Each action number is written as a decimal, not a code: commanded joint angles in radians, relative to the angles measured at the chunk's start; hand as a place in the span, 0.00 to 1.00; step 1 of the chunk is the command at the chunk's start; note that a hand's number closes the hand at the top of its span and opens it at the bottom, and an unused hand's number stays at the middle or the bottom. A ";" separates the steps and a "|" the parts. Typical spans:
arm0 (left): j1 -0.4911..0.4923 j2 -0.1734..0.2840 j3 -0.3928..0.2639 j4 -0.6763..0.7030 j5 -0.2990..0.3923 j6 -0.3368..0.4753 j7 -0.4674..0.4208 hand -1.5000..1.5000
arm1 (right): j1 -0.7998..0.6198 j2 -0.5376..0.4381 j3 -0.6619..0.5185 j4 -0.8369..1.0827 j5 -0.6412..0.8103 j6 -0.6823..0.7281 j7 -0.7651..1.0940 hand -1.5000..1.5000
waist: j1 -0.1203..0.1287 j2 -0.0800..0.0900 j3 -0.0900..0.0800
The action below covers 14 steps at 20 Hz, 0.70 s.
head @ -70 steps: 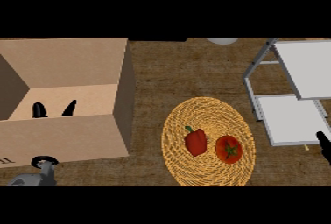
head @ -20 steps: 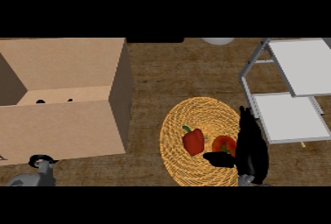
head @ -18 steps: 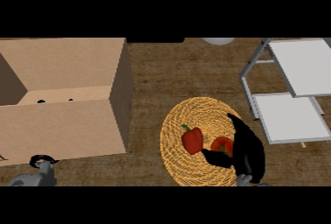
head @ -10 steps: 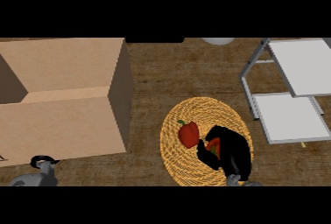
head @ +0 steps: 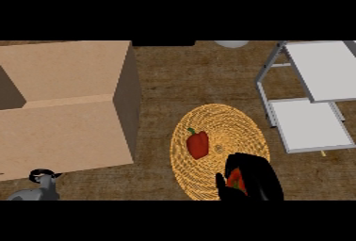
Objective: Pick the tomato from the placemat and place it in the tiered shelf
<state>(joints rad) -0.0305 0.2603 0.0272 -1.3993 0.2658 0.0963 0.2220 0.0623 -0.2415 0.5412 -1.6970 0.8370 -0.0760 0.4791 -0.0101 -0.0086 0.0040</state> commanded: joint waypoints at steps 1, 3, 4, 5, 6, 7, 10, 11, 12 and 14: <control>0.003 -0.017 -0.045 0.039 -0.039 0.022 0.052 0.50 | 0.087 -0.195 0.000 -0.161 -0.168 0.164 -0.186 1.00 | -0.024 0.006 -0.003; -0.006 0.010 -0.023 0.045 -0.023 0.003 0.062 0.50 | 0.158 -0.246 -0.065 -0.315 -0.255 0.168 -0.216 1.00 | -0.031 0.005 -0.004; 0.022 0.018 -0.028 0.021 -0.026 -0.005 0.066 0.50 | 0.158 -0.276 -0.084 -0.388 -0.249 0.172 -0.220 1.00 | -0.023 0.003 -0.004; 0.020 0.024 -0.012 0.058 -0.025 -0.016 0.032 0.50 | 0.201 -0.314 -0.105 -0.456 -0.245 0.150 -0.244 1.00 | -0.036 0.002 -0.005; 0.052 0.026 -0.014 -0.001 0.001 -0.032 0.052 0.50 | 0.208 -0.321 -0.151 -0.548 -0.289 0.173 -0.199 1.00 | -0.030 -0.002 -0.005; 0.035 0.015 -0.034 0.001 -0.027 -0.012 0.051 0.50 | 0.204 -0.326 -0.201 -0.586 -0.315 0.173 -0.186 1.00 | -0.026 0.001 -0.004; 0.042 -0.001 -0.049 -0.003 -0.036 0.006 0.058 0.50 | 0.223 -0.363 -0.324 -0.758 -0.376 0.199 -0.113 1.00 | -0.035 0.000 -0.005; 0.047 0.018 -0.011 0.055 -0.018 -0.021 0.018 0.50 | 0.223 -0.356 -0.351 -0.816 -0.383 0.191 -0.084 1.00 | -0.041 0.002 -0.007; 0.028 0.029 -0.004 0.035 -0.002 -0.026 0.047 0.50 | 0.214 -0.343 -0.395 -0.850 -0.405 0.188 -0.041 1.00 | -0.032 0.003 -0.006; 0.052 0.016 -0.031 0.006 -0.012 -0.020 0.058 0.50 | 0.227 -0.383 -0.483 -0.902 -0.478 0.234 0.002 1.00 | -0.036 0.000 -0.006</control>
<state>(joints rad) -0.0073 0.2731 0.0486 -1.4159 0.2830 0.0951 0.2221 0.2515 -0.5783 0.2001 -2.3584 0.4808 0.1034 0.3719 -0.0426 -0.0155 0.0030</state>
